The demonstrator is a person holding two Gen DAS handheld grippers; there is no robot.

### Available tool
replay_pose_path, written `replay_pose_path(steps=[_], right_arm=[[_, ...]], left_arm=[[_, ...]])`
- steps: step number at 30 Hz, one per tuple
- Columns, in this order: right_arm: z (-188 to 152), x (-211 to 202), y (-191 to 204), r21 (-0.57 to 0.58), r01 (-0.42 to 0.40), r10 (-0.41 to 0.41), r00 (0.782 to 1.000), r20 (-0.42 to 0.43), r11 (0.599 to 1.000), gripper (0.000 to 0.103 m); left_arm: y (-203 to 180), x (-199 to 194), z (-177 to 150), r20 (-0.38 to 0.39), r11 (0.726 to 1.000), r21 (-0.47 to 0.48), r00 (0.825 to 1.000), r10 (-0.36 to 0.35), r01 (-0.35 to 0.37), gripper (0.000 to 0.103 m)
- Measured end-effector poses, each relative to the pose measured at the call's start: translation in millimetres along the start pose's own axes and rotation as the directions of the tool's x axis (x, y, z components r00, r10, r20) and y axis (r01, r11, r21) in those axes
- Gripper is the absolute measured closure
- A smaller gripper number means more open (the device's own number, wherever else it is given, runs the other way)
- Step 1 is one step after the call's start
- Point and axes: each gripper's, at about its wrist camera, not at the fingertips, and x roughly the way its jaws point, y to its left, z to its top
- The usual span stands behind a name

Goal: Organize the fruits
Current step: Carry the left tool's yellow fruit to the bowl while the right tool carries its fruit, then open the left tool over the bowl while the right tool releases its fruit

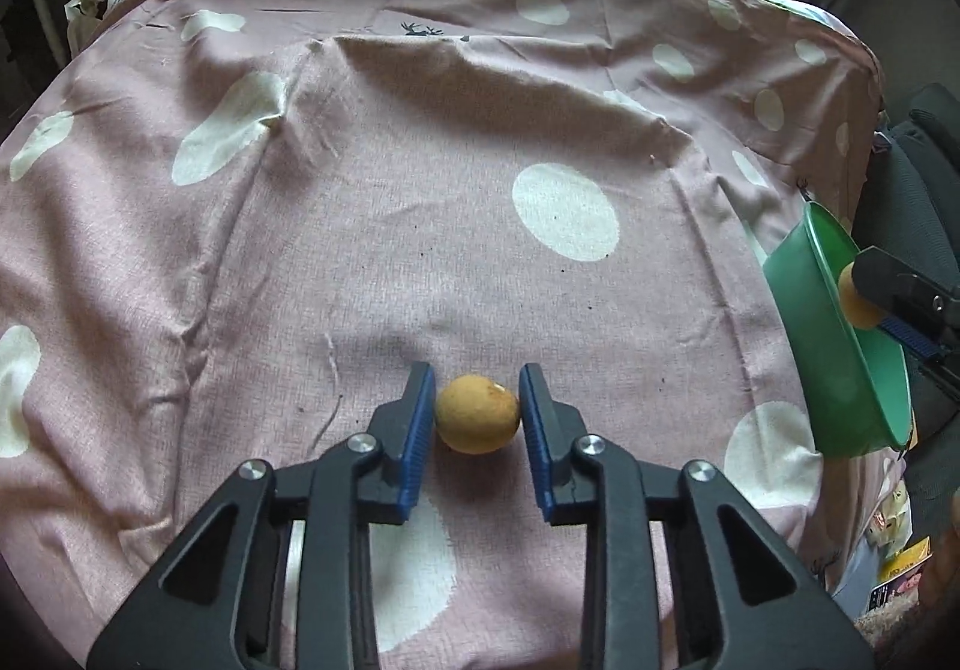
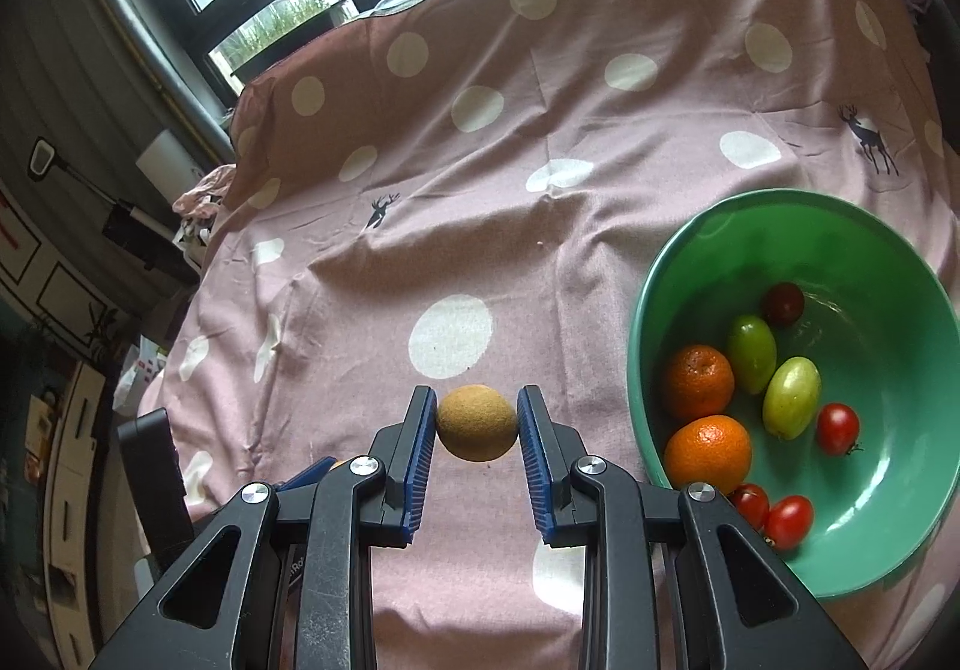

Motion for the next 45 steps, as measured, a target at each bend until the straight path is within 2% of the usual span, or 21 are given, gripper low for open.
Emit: replay_pose_path(steps=[4, 6, 10, 15, 19, 25, 31, 34, 35, 37, 38, 39, 40, 41, 42, 45], right_arm=[[0, 0, 1, -0.003, -0.005, 0.005, 1.0, -0.006, 1.0, 0.074], [0, -1, 2, -0.007, -0.002, 0.002, 1.0, -0.001, 1.0, 0.074], [2, -6, 1, -0.007, -0.01, 0.01, 1.0, 0.011, 1.0, 0.074], [7, -27, -15, 0.026, -0.004, 0.003, 0.998, 0.068, 1.0, 0.074], [13, -49, -40, 0.087, 0.0, -0.011, 0.992, 0.124, 0.996, 0.074], [16, -72, -91, 0.216, 0.063, -0.102, 0.98, 0.171, 0.974, 0.074], [16, -79, -133, 0.317, 0.1, -0.159, 0.973, 0.167, 0.943, 0.074], [15, -77, -145, 0.343, 0.114, -0.176, 0.972, 0.154, 0.933, 0.074], [15, -77, -148, 0.352, 0.117, -0.179, 0.973, 0.148, 0.929, 0.074], [14, -76, -153, 0.366, 0.122, -0.185, 0.972, 0.143, 0.923, 0.074], [13, -76, -156, 0.374, 0.126, -0.189, 0.973, 0.136, 0.919, 0.074], [13, -75, -159, 0.381, 0.126, -0.188, 0.974, 0.13, 0.916, 0.067], [12, -75, -161, 0.386, 0.125, -0.186, 0.975, 0.124, 0.914, 0.06], [12, -75, -162, 0.392, 0.124, -0.184, 0.976, 0.118, 0.911, 0.045], [11, -75, -164, 0.398, 0.121, -0.182, 0.976, 0.12, 0.909, 0.041], [11, -80, -164, 0.398, 0.12, -0.187, 0.973, 0.135, 0.909, 0.039]], left_arm=[[-7, -2, -3, 0.01, 0.999, 0.019, 1.0, 0.027, -0.027, 0.076], [-11, -5, -3, 0.001, 1.0, 0.025, 1.0, 0.016, -0.016, 0.076], [-39, -34, 0, 0.08, 0.996, 0.089, 0.997, -0.02, 0.013, 0.075], [-89, -75, 9, 0.187, 0.982, 0.175, 0.978, -0.096, 0.063, 0.075], [-131, -88, 14, 0.25, 0.967, 0.24, 0.957, -0.146, 0.084, 0.075], [-178, -76, 20, 0.235, 0.948, 0.288, 0.949, -0.21, 0.139, 0.075], [-210, -52, 19, 0.186, 0.937, 0.307, 0.955, -0.229, 0.165, 0.075], [-221, -43, 17, 0.17, 0.935, 0.322, 0.963, -0.209, 0.147, 0.074], [-223, -41, 17, 0.165, 0.934, 0.328, 0.965, -0.203, 0.14, 0.069], [-226, -38, 16, 0.159, 0.935, 0.326, 0.967, -0.202, 0.142, 0.046], [-225, -37, 16, 0.156, 0.936, 0.321, 0.966, -0.206, 0.148, 0.028], [-225, -37, 16, 0.153, 0.937, 0.314, 0.965, -0.211, 0.155, 0.017], [-224, -37, 16, 0.152, 0.938, 0.305, 0.964, -0.217, 0.163, 0.014], [-224, -37, 16, 0.149, 0.938, 0.302, 0.964, -0.22, 0.168, 0.011], [-224, -37, 16, 0.144, 0.939, 0.3, 0.965, -0.219, 0.168, 0.009], [-223, -37, 15, 0.138, 0.939, 0.301, 0.967, -0.216, 0.166, 0.009]])
